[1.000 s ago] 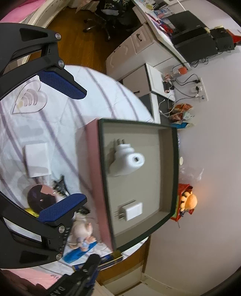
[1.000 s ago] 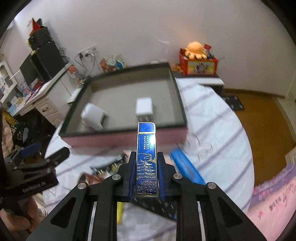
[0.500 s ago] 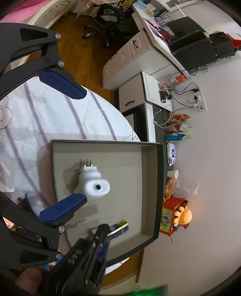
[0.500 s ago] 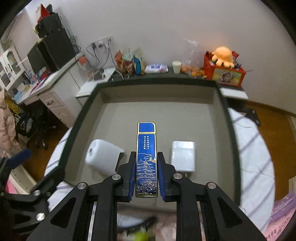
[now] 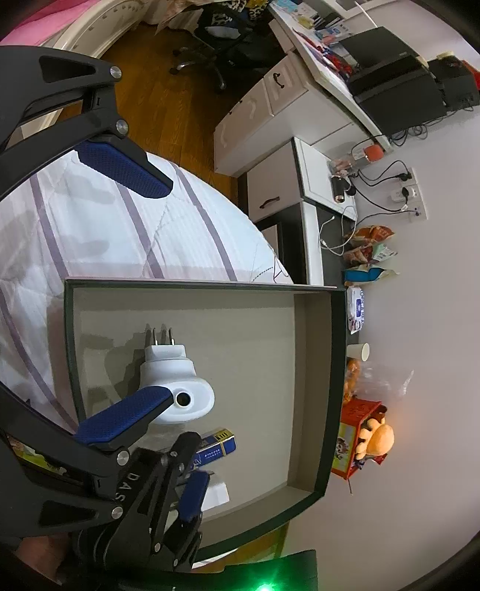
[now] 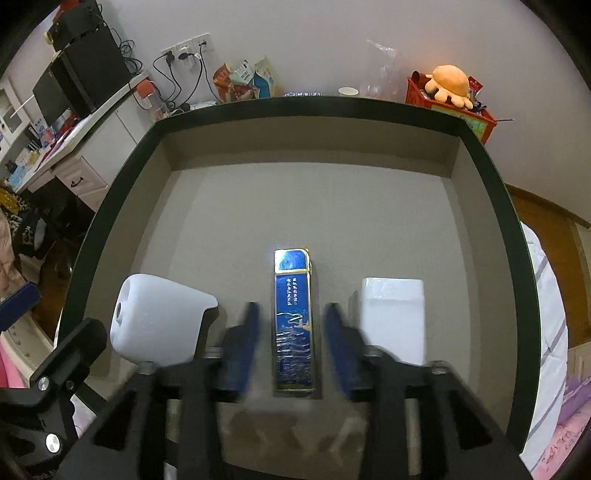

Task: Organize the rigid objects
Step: 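Carry the lighter box into the pink box and open the right gripper, then move the left tool over the white square pad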

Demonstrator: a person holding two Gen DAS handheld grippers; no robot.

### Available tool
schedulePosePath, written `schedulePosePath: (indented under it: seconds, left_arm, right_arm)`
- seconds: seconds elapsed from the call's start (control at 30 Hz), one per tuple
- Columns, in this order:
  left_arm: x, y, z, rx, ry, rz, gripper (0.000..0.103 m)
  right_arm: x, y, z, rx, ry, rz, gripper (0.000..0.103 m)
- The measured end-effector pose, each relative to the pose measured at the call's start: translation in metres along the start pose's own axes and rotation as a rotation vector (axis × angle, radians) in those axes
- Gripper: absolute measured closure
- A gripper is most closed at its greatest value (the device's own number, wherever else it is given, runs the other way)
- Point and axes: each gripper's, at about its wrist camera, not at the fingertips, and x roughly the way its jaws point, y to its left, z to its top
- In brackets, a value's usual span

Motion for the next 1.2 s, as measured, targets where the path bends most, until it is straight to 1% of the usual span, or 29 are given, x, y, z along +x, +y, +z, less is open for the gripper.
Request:
schedulePosePath:
  seconds: [0.03,0.07,0.17,0.3,0.4,0.5,0.77,1.0,1.2]
  left_arm:
    - [-0.002,0.002,0.000,-0.004,-0.003,-0.001,0.000]
    - [-0.005,0.003,-0.001,-0.007,-0.006,-0.001,0.000]
    - [-0.014,0.006,-0.005,-0.015,-0.016,-0.006,0.000]
    - [-0.032,0.008,-0.013,-0.024,-0.033,-0.020,0.000]
    - [-0.046,0.006,-0.022,-0.020,-0.050,-0.026,0.000]
    - [-0.060,0.001,-0.033,-0.015,-0.056,-0.042,0.000]
    - [-0.087,-0.020,-0.063,0.026,-0.058,-0.051,0.000]
    - [-0.091,-0.015,-0.094,0.024,-0.033,-0.046,0.000]
    - [-0.082,-0.005,-0.121,0.018,0.018,-0.042,0.000]
  right_arm:
    - [-0.003,0.000,-0.001,0.002,-0.009,0.001,0.042]
    - [-0.005,0.001,0.000,0.005,-0.017,0.008,0.036]
    - [-0.021,0.002,-0.001,0.008,-0.062,0.016,0.030]
    - [-0.054,0.003,-0.007,0.013,-0.141,0.023,0.023]
    - [-0.080,-0.002,-0.018,0.032,-0.190,0.016,0.021]
    - [-0.097,-0.007,-0.031,0.038,-0.213,0.000,0.021]
    - [-0.132,-0.025,-0.078,0.081,-0.240,-0.016,0.021]
    - [-0.142,-0.037,-0.115,0.110,-0.234,0.007,0.021]
    - [-0.140,-0.051,-0.132,0.148,-0.223,0.022,0.021]
